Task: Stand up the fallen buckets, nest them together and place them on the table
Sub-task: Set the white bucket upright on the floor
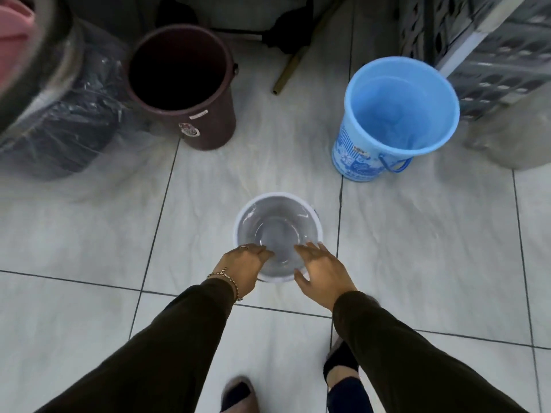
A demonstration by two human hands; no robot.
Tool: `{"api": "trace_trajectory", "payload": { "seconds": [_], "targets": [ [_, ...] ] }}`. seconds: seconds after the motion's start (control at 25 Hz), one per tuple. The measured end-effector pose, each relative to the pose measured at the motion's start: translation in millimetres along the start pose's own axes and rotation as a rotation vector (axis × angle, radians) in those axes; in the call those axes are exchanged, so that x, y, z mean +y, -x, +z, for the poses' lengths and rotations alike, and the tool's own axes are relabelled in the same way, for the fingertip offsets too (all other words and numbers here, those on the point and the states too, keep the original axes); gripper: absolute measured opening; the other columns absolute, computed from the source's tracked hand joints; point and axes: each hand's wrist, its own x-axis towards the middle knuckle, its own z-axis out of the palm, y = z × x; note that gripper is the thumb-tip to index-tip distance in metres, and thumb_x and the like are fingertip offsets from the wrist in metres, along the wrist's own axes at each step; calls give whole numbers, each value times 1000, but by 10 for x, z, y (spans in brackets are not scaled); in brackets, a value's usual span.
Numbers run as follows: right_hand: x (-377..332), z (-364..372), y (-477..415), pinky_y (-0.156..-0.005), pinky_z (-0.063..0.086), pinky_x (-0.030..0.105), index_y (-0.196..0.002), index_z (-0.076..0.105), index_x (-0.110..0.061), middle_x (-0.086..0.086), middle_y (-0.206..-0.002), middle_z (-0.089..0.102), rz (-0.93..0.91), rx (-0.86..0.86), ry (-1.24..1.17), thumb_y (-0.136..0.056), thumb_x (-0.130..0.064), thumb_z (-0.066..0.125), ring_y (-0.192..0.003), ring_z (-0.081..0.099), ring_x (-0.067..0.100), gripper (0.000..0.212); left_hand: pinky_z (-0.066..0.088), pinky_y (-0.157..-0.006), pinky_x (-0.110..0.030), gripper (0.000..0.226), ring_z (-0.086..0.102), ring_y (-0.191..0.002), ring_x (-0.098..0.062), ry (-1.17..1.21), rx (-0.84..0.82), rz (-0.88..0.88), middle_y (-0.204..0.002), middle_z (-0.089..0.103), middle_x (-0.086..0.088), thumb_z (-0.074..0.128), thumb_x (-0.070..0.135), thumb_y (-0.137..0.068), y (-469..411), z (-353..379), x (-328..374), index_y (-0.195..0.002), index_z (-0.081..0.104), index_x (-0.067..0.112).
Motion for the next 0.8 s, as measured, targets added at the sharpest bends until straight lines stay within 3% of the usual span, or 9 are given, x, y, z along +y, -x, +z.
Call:
{"api": "trace_trajectory", "payload": {
  "seconds": [0.12, 0.36, 0.44, 0.48, 0.56, 0.64, 0.68, 0.76, 0.8],
  "targets": [
    [291, -470, 89, -115, 36, 38, -150, 40, -26, 6, -158, 42, 277, 55, -162, -96, -49, 47, -147, 36, 30, 59, 50, -100, -38, 51, 52, -130, -18, 219, 93, -101, -147, 49, 10, 40, 19, -93, -91, -469, 98, -140, 42, 36],
    [1128, -1756, -221, -109, 40, 32, -134, 61, -13, 5, -139, 62, 625, 422, -645, -93, -48, 58, -131, 55, 25, 54, 40, -112, -36, 44, 51, -132, -24, 806, 302, -252, -144, 54, -3, 46, 35, -99, -1039, -1484, 833, -141, 46, 22],
    [1446, -2037, -506, -97, 41, 32, -102, 68, -17, 11, -117, 65, 738, 413, -724, -95, -49, 52, -111, 59, 28, 36, 37, -113, -34, 53, 49, -133, -28, 1048, 310, -349, -147, 50, -8, 48, 38, -98, -1537, -1666, 1154, -145, 39, 17],
    [1565, -2135, -651, -88, 39, 31, -79, 59, -22, 12, -102, 59, 786, 365, -729, -96, -54, 48, -97, 54, 27, 37, 35, -112, -33, 59, 48, -135, -29, 1155, 301, -406, -149, 48, -10, 48, 40, -97, -1776, -1731, 1279, -149, 33, 15],
    [1776, -2235, -928, -79, 38, 31, -67, 46, -18, 10, -89, 54, 880, 248, -714, -92, -66, 43, -82, 49, 25, 54, 34, -111, -33, 71, 44, -138, -32, 1273, 287, -511, -151, 45, -14, 49, 41, -97, -2274, -1792, 1491, -154, 18, 11],
    [1886, -2194, -1164, -80, 46, 37, -85, 54, -10, 7, -85, 56, 947, 135, -866, -82, -78, 45, -82, 55, 27, 68, 41, -110, -39, 76, 50, -131, -37, 1352, 295, -570, -146, 49, -17, 54, 33, -95, -2681, -1780, 1609, -155, 11, 12],
    [1904, -2143, -1259, -87, 49, 38, -99, 53, -12, 6, -90, 56, 972, 60, -1022, -79, -80, 48, -93, 59, 30, 71, 47, -104, -46, 73, 55, -124, -41, 1421, 277, -592, -142, 52, -17, 56, 23, -94, -2831, -1751, 1642, -154, 14, 15],
    [1851, -2046, -1381, -95, 50, 41, -121, 46, -18, 10, -111, 54, 963, -45, -1416, -84, -69, 56, -115, 59, 37, 64, 57, -81, -56, 61, 61, -111, -46, 1577, 229, -634, -133, 53, -14, 52, 5, -91, -2965, -1710, 1687, -144, 27, 20],
    [1817, -2023, -1400, -93, 52, 42, -129, 47, -14, 16, -118, 54, 931, -16, -1591, -90, -55, 59, -114, 60, 40, 58, 58, -72, -57, 55, 62, -109, -46, 1621, 233, -657, -129, 52, -14, 48, -1, -89, -2968, -1706, 1700, -138, 31, 19]
  ]
}}
